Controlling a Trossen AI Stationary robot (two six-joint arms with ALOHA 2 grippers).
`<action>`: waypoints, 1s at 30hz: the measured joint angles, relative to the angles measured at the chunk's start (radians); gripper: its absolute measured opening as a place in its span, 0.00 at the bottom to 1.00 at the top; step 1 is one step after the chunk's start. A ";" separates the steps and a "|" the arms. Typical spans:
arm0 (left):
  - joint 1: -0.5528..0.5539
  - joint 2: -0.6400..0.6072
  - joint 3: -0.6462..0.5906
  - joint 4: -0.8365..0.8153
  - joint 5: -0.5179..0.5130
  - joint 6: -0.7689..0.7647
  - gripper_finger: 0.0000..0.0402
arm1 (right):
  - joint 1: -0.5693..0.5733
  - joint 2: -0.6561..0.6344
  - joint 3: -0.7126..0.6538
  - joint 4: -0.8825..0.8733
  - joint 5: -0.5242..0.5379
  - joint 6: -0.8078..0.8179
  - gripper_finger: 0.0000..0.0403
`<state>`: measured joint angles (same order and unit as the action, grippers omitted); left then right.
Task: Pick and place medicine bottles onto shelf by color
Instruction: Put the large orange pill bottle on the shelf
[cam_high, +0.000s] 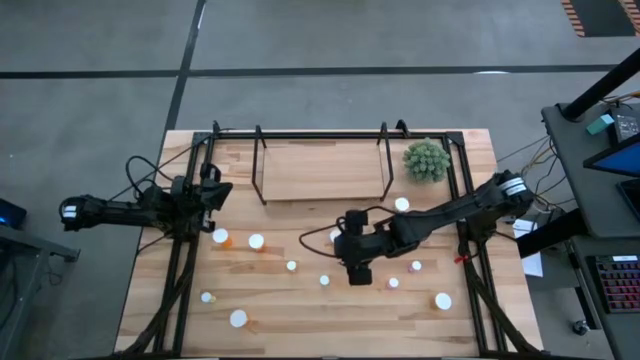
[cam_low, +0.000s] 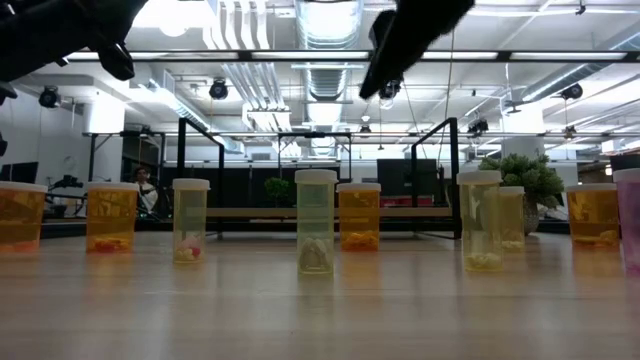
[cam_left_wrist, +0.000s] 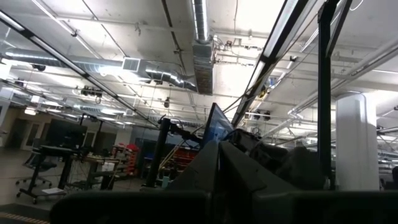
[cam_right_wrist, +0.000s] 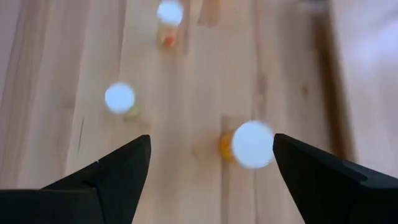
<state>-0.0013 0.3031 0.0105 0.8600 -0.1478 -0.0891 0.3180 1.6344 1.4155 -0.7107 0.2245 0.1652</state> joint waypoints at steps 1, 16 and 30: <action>0.000 0.000 0.000 0.000 0.000 0.000 0.00 | 0.000 0.006 0.000 -0.003 -0.008 0.004 0.81; 0.000 0.001 0.000 -0.002 -0.009 0.000 0.00 | -0.005 -0.007 0.000 -0.005 -0.015 -0.015 0.82; 0.000 0.002 0.000 0.000 -0.019 -0.007 0.00 | -0.036 0.006 -0.047 0.034 -0.015 0.037 0.82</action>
<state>-0.0013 0.3050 0.0101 0.8600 -0.1669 -0.0963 0.2824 1.6402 1.3684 -0.6762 0.2100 0.2026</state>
